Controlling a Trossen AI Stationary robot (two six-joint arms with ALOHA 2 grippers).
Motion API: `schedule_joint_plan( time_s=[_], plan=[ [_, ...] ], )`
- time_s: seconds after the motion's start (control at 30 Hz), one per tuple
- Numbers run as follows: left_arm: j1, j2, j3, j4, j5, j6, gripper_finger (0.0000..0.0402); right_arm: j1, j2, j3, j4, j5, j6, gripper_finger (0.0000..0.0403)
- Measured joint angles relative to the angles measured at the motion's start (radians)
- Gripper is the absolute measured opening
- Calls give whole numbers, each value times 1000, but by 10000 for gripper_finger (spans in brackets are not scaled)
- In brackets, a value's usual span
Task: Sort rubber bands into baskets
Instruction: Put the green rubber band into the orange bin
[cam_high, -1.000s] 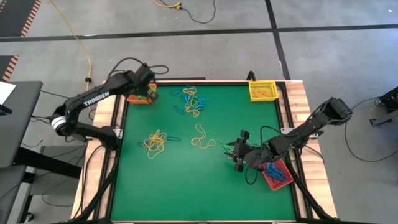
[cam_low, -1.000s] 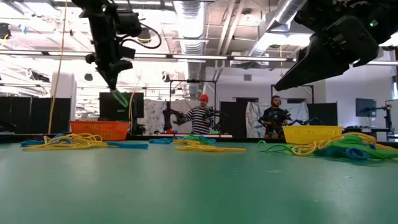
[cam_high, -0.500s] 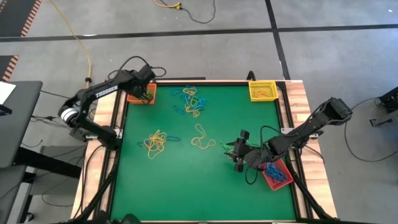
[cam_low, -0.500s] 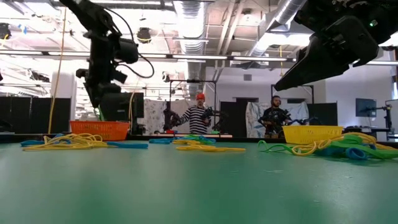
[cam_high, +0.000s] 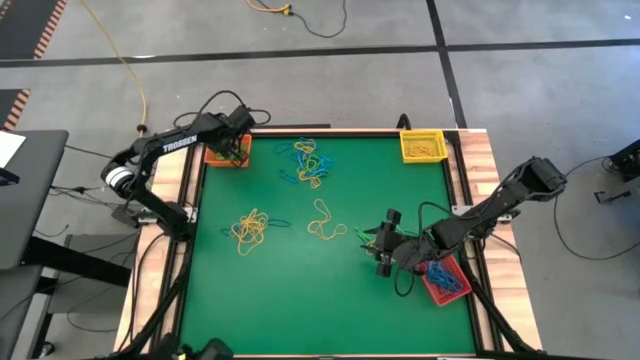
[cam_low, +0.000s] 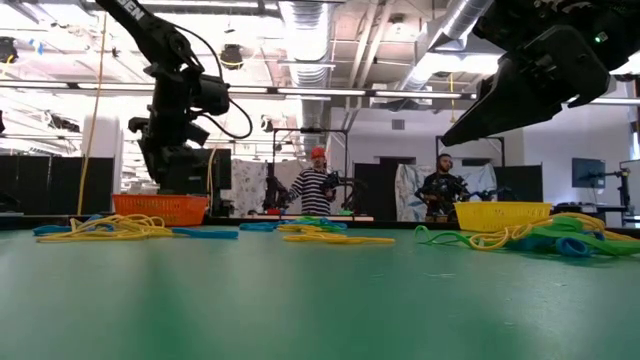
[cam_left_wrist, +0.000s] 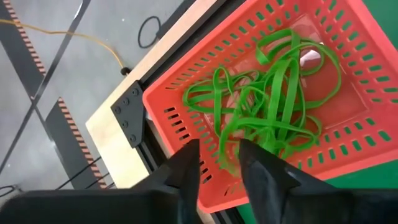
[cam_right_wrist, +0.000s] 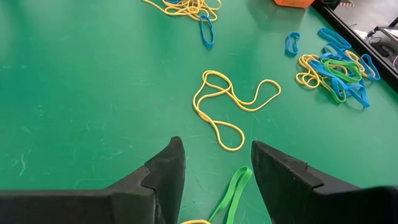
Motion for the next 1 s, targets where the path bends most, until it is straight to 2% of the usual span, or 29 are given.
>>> schedule_joint_plan(
  time_s=[0.2,0.53,0.73,1.0],
  plan=[
    [-16,0,0,0,11,10,152,0,0,0,0,0,0,215],
    [-141,0,53,3,55,13,158,-1,0,0,0,1,-2,215],
    [-286,-1,121,19,102,8,158,-2,0,0,0,2,-3,215],
    [-552,-1,163,86,141,5,158,-2,0,0,0,2,-7,215]
  ],
)
